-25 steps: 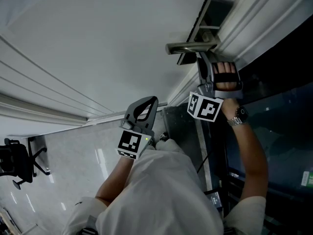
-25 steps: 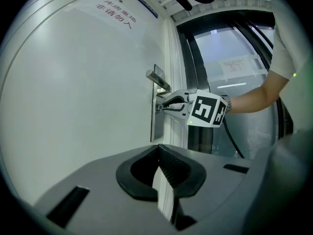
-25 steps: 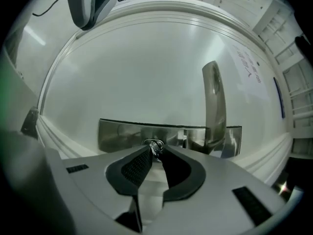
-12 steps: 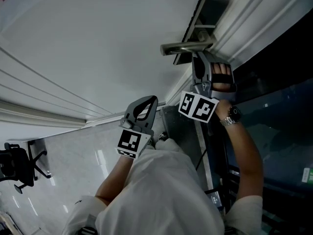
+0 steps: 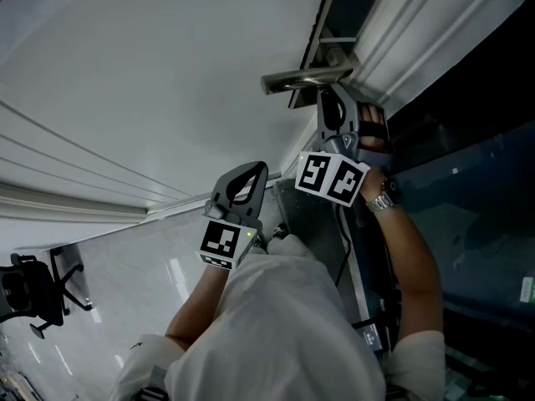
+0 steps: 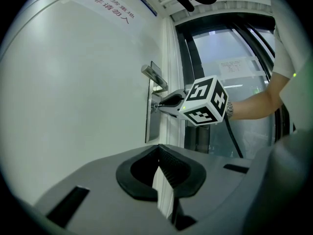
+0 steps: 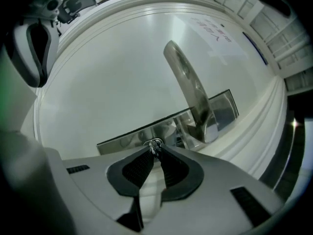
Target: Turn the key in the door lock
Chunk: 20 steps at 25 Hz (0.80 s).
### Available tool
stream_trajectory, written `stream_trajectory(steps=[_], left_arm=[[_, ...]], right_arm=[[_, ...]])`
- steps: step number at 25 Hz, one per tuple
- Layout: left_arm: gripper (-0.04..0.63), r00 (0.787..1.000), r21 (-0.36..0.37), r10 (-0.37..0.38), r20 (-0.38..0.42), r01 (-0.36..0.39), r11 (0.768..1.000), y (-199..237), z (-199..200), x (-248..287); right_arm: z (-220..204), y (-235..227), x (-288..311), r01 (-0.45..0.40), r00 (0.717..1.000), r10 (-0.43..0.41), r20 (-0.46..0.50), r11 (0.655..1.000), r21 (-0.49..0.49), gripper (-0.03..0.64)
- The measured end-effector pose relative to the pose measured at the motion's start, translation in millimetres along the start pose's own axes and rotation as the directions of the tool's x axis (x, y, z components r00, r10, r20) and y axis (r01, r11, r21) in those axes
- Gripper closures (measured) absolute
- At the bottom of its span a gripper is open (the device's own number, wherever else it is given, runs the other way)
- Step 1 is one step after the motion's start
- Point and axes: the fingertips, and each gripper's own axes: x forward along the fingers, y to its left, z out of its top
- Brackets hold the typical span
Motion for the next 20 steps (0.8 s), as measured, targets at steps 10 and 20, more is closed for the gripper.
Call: stream_trajectory(steps=[10,20], left_arm=[[0.589,1.000,0.001,0.019,-0.006,-0.019,1.000,5.2,-1.5,-4.4],[0.589,1.000,0.001,0.027,-0.003,-0.027,1.000,5.1,-0.9,-2.3]], right_arm=[[-2.4,-2.3,1.4,-0.074,0.997,0.078,0.004,0.931,0.357,0.607],[-2.0,-4.0,3.3,-0.124,0.991,0.119,0.056,0.699,0.704,0.607]])
